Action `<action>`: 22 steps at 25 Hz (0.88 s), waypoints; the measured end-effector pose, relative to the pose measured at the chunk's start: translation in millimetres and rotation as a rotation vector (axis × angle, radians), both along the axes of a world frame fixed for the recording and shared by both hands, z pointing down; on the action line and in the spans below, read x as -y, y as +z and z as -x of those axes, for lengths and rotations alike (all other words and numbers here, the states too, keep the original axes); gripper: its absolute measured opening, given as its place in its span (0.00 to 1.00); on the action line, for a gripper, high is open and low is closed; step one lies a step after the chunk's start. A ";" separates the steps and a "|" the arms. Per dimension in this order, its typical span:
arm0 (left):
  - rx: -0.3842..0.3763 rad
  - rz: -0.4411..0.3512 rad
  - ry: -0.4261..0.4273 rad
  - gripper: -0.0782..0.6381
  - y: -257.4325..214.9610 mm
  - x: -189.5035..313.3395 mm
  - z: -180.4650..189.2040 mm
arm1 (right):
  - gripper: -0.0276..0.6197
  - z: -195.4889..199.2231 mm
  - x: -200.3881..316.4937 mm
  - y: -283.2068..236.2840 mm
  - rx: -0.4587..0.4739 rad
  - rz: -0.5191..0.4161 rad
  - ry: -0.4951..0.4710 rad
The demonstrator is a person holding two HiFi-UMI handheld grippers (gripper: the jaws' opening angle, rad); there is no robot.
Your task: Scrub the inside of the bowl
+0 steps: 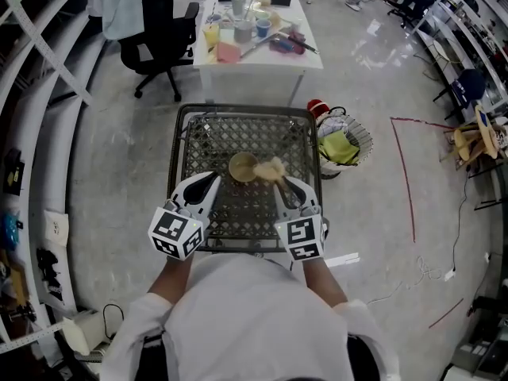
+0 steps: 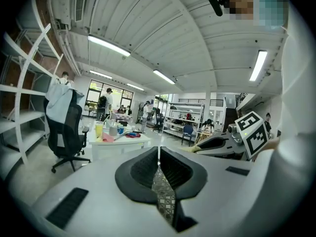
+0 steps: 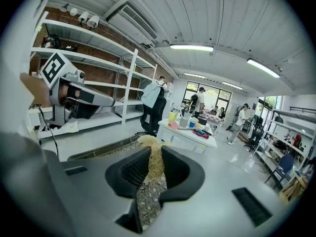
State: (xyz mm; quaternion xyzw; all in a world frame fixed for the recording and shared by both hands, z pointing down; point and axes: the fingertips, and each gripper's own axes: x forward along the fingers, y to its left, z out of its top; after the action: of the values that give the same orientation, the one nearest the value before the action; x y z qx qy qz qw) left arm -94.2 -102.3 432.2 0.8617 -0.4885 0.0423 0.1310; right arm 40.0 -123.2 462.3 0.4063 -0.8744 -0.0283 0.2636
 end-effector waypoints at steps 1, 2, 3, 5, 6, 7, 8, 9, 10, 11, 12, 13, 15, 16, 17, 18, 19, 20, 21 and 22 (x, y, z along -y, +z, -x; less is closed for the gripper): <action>-0.003 0.001 0.000 0.17 0.0 0.1 0.4 | 0.17 0.6 -0.3 0.4 -0.005 0.000 0.001; -0.005 0.001 0.000 0.17 0.0 0.3 0.9 | 0.17 1.1 -0.4 0.8 -0.011 -0.002 0.001; -0.006 0.000 0.000 0.17 0.1 0.5 1.2 | 0.17 1.6 -0.5 1.1 -0.016 -0.004 0.001; -0.004 -0.002 0.001 0.17 0.5 0.4 1.5 | 0.17 2.1 -0.7 1.7 -0.018 -0.005 0.002; -0.004 -0.002 0.001 0.17 0.6 0.1 1.5 | 0.17 1.9 -0.7 1.9 -0.017 -0.005 0.003; -0.005 -0.003 0.000 0.17 0.8 0.1 1.6 | 0.17 1.6 -0.6 1.9 -0.016 -0.005 0.004; -0.007 -0.003 -0.003 0.17 1.0 0.1 2.0 | 0.17 1.4 -0.4 1.8 -0.015 -0.005 0.005; -0.008 -0.003 -0.005 0.17 1.3 0.3 2.6 | 0.17 1.6 -0.1 1.7 -0.013 -0.005 0.006; -0.009 -0.001 -0.006 0.17 1.7 0.5 3.2 | 0.17 2.0 0.1 1.7 -0.012 -0.004 0.006; -0.009 0.000 -0.006 0.17 2.0 0.5 3.6 | 0.17 2.3 0.2 1.7 -0.011 -0.004 0.007; -0.009 0.001 -0.005 0.17 2.3 0.5 3.6 | 0.17 2.4 0.4 1.8 -0.011 -0.004 0.009; -0.010 0.001 -0.004 0.17 2.5 0.5 3.5 | 0.17 2.5 0.6 1.8 -0.011 -0.004 0.010; -0.011 0.002 -0.001 0.17 3.2 0.2 3.2 | 0.17 4.0 0.8 1.6 -0.008 -0.003 0.010; -0.011 0.003 0.000 0.17 3.7 -0.1 3.2 | 0.17 4.8 0.7 1.6 -0.007 -0.002 0.010; -0.012 0.005 0.000 0.17 4.2 -0.4 3.2 | 0.17 5.4 0.5 1.8 -0.007 -0.001 0.010; -0.013 0.007 0.000 0.17 4.6 -0.6 3.2 | 0.17 5.5 0.3 1.9 -0.007 0.000 0.009; -0.014 0.008 0.000 0.17 5.0 -0.4 3.1 | 0.17 5.5 0.3 1.9 -0.008 -0.001 0.009; -0.013 0.009 0.000 0.17 5.4 -0.1 3.0 | 0.17 5.3 0.3 2.0 -0.008 0.000 0.008; -0.013 0.009 0.000 0.17 5.7 0.2 2.7 | 0.17 5.0 0.4 2.3 -0.008 0.000 0.008; -0.013 0.008 0.001 0.17 6.0 0.5 2.3 | 0.17 4.6 0.3 2.8 -0.008 0.001 0.009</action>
State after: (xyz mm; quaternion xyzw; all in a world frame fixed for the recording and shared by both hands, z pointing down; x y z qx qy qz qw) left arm -96.5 -102.7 438.2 0.8615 -0.4872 0.0387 0.1376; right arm 35.4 -123.6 465.1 0.4100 -0.8715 -0.0283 0.2674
